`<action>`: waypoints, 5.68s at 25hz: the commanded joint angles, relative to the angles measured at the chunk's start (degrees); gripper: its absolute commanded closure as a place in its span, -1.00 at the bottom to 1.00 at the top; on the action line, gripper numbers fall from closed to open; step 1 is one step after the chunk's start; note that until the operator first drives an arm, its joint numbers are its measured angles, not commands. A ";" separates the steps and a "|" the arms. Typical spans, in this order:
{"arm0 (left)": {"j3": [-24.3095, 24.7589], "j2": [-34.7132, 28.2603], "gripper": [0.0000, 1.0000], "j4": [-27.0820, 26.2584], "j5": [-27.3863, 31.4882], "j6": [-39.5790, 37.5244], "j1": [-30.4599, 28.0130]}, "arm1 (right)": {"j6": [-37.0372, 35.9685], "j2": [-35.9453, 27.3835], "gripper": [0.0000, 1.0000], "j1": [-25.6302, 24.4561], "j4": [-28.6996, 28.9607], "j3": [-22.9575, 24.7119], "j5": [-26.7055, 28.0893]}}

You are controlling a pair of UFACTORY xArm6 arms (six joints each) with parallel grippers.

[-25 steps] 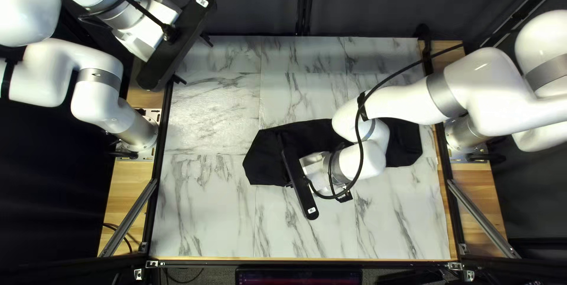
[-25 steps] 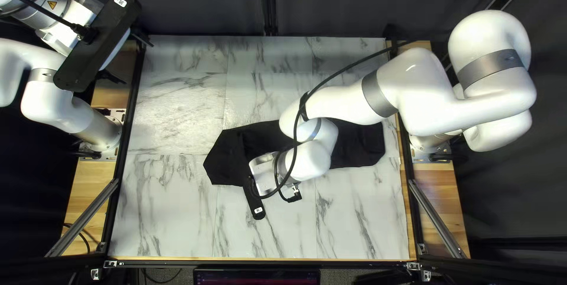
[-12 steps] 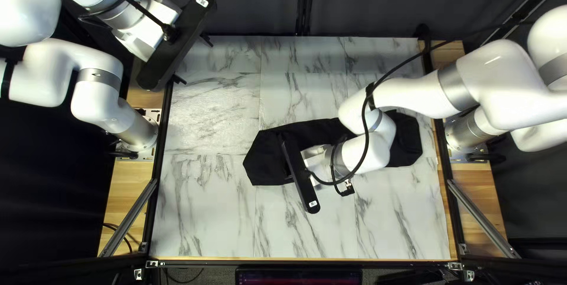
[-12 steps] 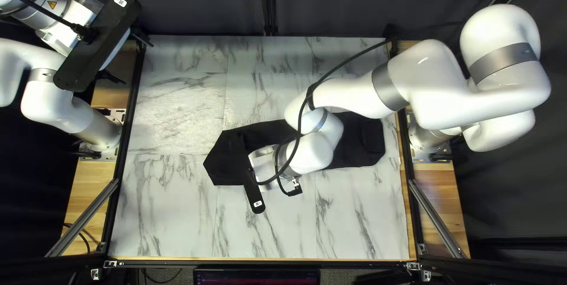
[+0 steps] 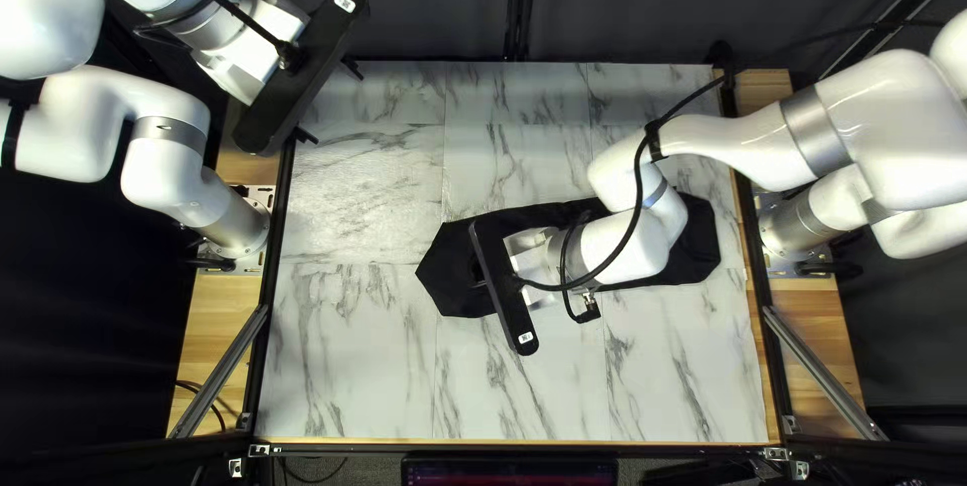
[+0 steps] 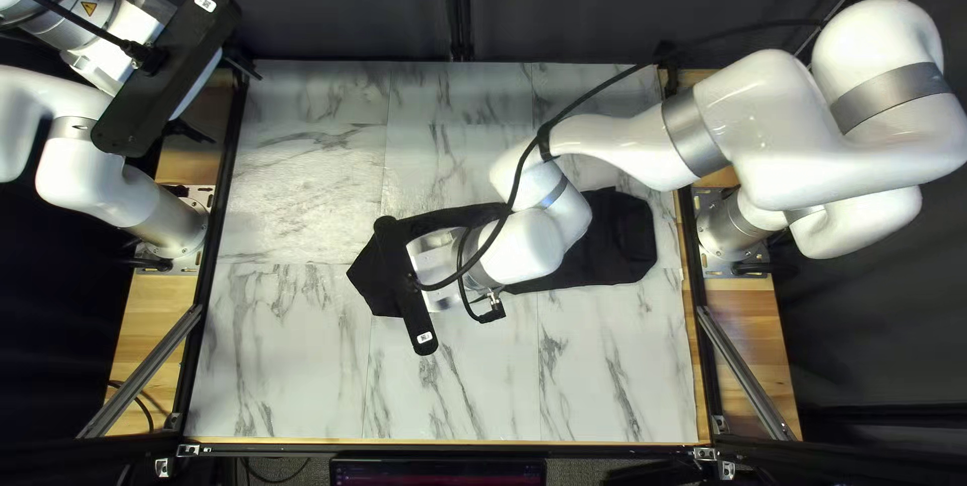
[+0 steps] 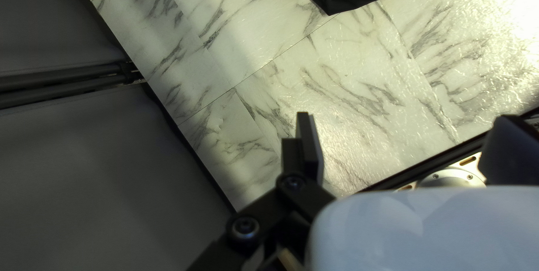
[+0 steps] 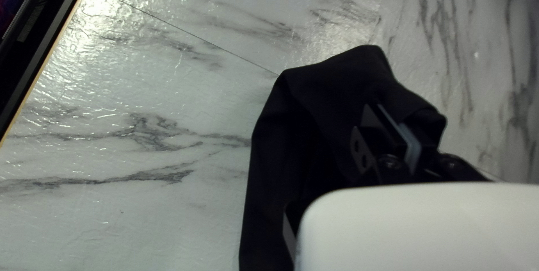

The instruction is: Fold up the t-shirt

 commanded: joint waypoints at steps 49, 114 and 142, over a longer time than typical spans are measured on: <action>0.00 0.00 -1.00 0.00 0.00 0.00 0.00 | 37.80 12.25 -1.00 -3.19 -37.14 4.55 -16.98; 0.00 0.00 -1.00 0.00 0.00 0.00 0.00 | -7.27 9.55 -1.00 -6.49 0.91 1.66 -13.53; 0.00 0.00 -1.00 0.00 0.00 0.00 0.00 | 48.64 6.39 -1.00 1.84 -42.80 6.42 -10.50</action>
